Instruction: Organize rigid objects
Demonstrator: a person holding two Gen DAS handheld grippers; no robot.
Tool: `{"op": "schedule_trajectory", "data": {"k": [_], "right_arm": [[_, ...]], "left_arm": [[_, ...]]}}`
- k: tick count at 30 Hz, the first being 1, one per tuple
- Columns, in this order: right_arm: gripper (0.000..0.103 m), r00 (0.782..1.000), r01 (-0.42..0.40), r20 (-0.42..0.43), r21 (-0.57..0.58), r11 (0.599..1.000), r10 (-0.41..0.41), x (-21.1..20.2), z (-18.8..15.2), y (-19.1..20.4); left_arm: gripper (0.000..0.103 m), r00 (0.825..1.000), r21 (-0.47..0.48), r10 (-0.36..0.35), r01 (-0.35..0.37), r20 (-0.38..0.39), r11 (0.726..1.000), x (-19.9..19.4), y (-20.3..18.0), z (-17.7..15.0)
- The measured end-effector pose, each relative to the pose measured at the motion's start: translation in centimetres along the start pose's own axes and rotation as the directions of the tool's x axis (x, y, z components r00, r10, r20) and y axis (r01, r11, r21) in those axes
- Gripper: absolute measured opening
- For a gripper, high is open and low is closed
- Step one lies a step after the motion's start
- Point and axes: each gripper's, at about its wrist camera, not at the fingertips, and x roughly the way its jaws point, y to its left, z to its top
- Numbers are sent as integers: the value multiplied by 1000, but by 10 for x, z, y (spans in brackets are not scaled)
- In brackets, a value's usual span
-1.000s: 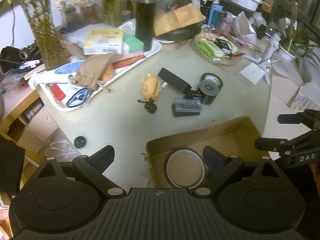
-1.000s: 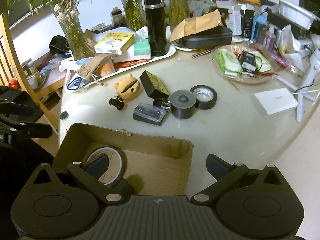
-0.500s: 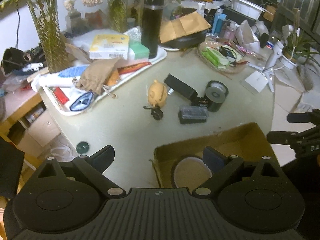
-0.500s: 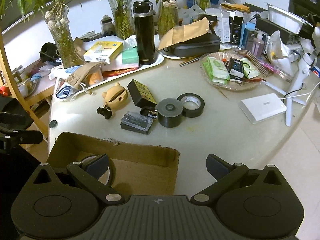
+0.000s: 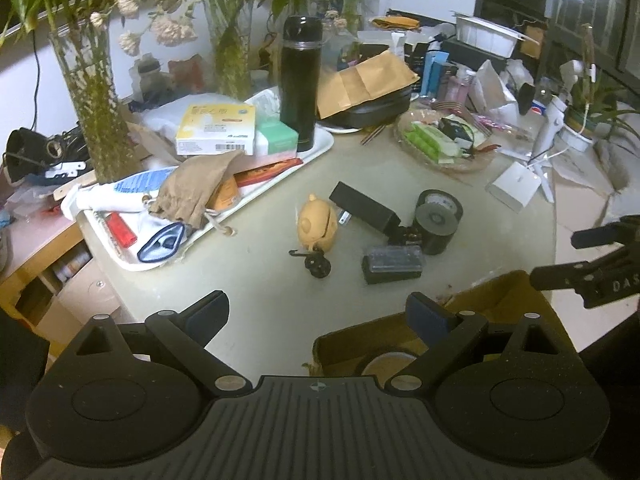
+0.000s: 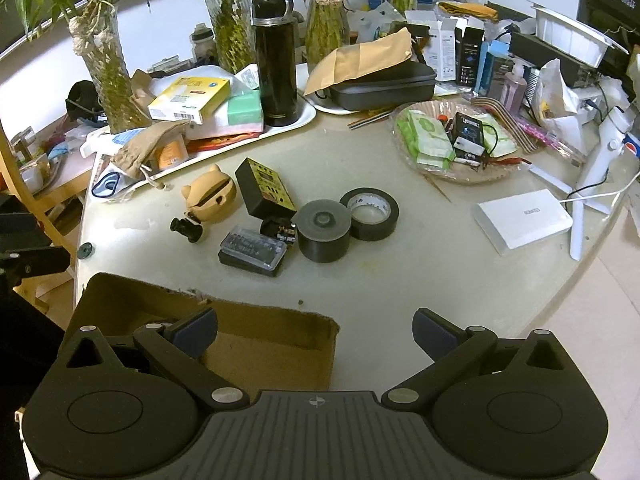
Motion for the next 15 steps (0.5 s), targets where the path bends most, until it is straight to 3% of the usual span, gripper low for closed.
{"op": "schedule_trajectory", "data": {"k": [7, 15], "right_arm": [[103, 1000, -11, 11, -15, 1000, 12, 11, 8, -4], [103, 1000, -18, 12, -46, 999, 19, 32, 19, -7]], "left_arm": [[97, 999, 65, -15, 12, 44, 998, 4, -5, -2], [97, 999, 63, -35, 34, 30, 997, 12, -4, 0]]}}
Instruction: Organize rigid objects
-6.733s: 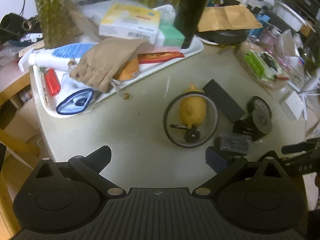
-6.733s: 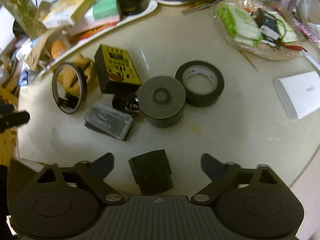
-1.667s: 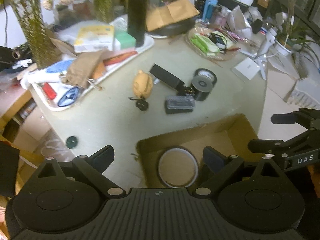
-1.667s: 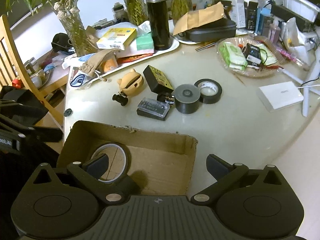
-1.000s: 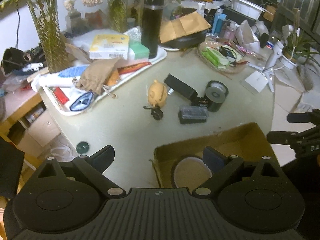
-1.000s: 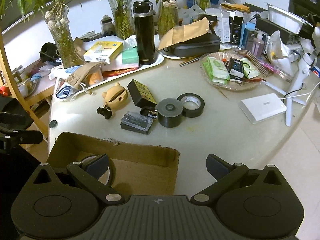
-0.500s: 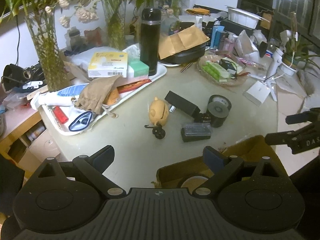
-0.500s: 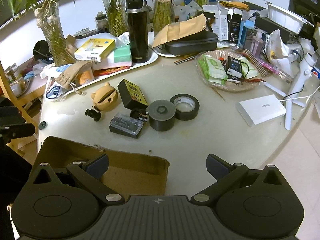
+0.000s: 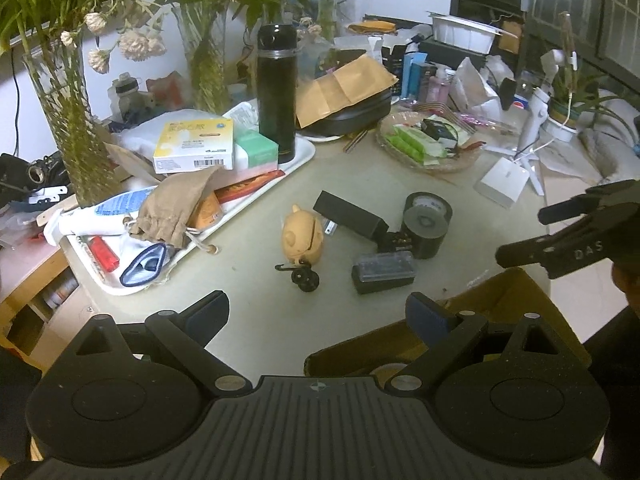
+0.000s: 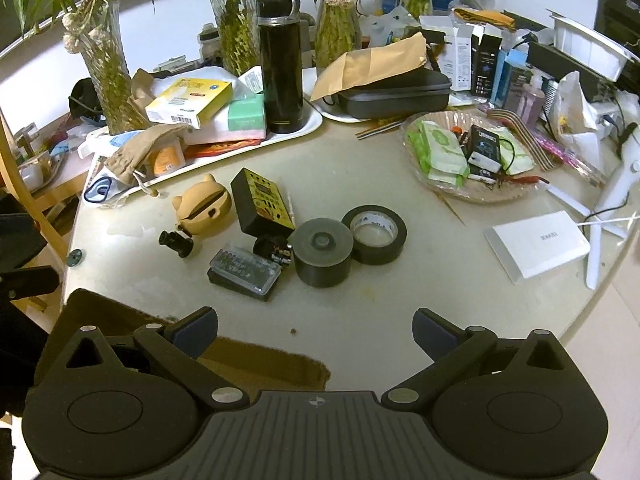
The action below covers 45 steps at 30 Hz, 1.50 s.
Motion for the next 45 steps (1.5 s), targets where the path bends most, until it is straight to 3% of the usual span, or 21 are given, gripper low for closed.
{"op": "schedule_trajectory", "data": {"k": [5, 19, 25, 39, 45], "right_arm": [[102, 1000, -1, 2, -14, 1000, 1, 13, 7, -4], [80, 1000, -11, -18, -65, 998, 10, 63, 29, -7], [77, 999, -18, -28, -66, 998, 16, 85, 37, -7], [61, 994, -34, -106, -54, 998, 29, 130, 43, -7], [61, 993, -36, -115, -36, 999, 31, 132, 44, -9]], "left_arm": [[97, 999, 0, -20, 20, -24, 1000, 5, 2, 1], [97, 999, -1, -37, 37, -27, 999, 12, 9, 4], [97, 997, -21, -56, 56, -44, 998, 18, 14, 3], [97, 996, -24, -77, 76, -49, 997, 26, 19, 5], [97, 997, -20, -72, 71, -41, 997, 30, 19, 9]]}}
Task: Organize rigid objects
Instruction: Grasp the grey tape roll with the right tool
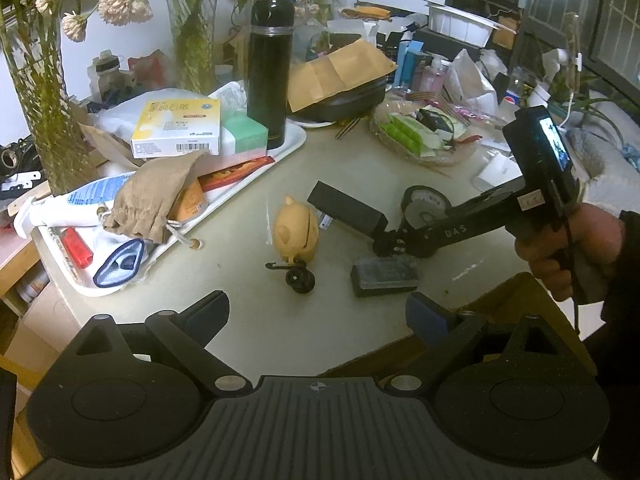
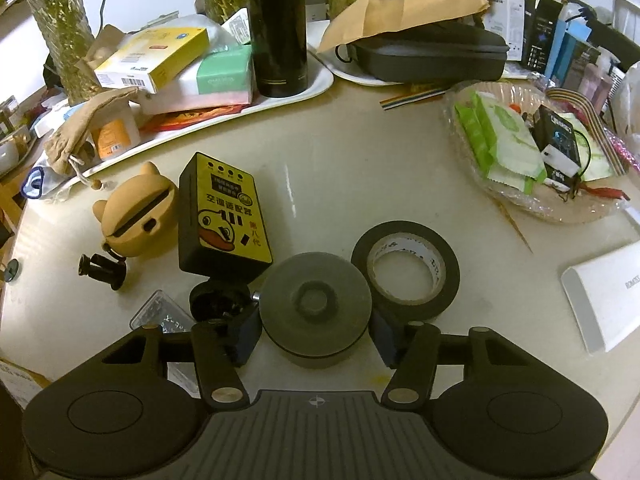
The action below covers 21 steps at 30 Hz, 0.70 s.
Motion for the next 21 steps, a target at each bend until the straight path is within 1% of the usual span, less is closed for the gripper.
{"op": "schedule_trajectory", "data": {"k": [6, 14, 21], "right_arm": [[60, 1000, -14, 6, 20, 1000, 14, -11, -3, -3], [60, 999, -3, 39, 27, 1000, 2, -35, -6, -8], [60, 997, -12, 70, 48, 999, 8, -63, -14, -12]], "left_arm": [[97, 1000, -5, 3, -3, 14, 1000, 0, 1, 3], [97, 1000, 8, 17, -17, 14, 1000, 1, -2, 6], [97, 1000, 22, -6, 6, 30, 1000, 4, -2, 10]]}}
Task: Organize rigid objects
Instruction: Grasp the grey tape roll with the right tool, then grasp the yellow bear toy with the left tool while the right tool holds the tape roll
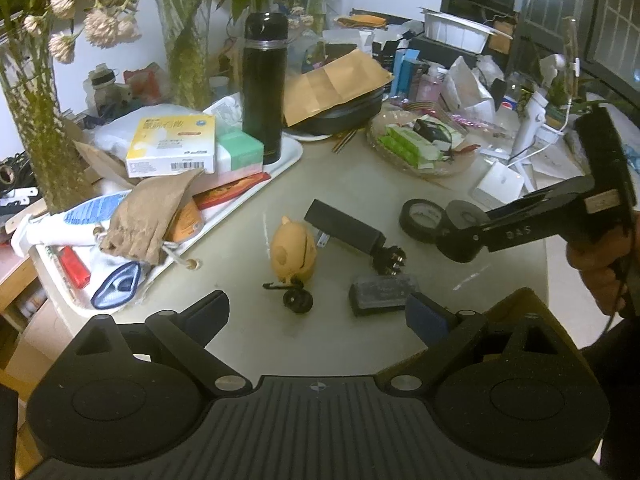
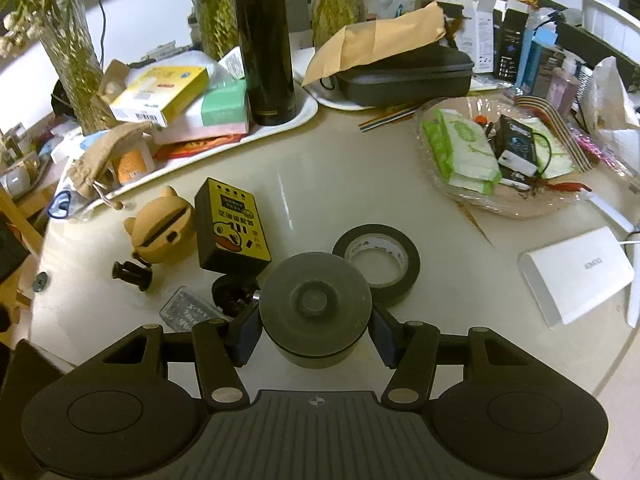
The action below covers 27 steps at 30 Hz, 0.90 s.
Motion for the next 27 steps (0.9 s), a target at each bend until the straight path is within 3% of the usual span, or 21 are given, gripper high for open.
{"op": "schedule_trajectory", "data": {"k": [14, 27], "right_arm": [[60, 999, -16, 41, 7, 1000, 16, -43, -17, 1], [60, 997, -23, 80, 27, 999, 20, -65, -26, -4]], "left_arm": [[87, 1000, 4, -17, 17, -8, 1000, 18, 6, 13], [87, 997, -34, -61, 60, -40, 998, 59, 20, 24]]}}
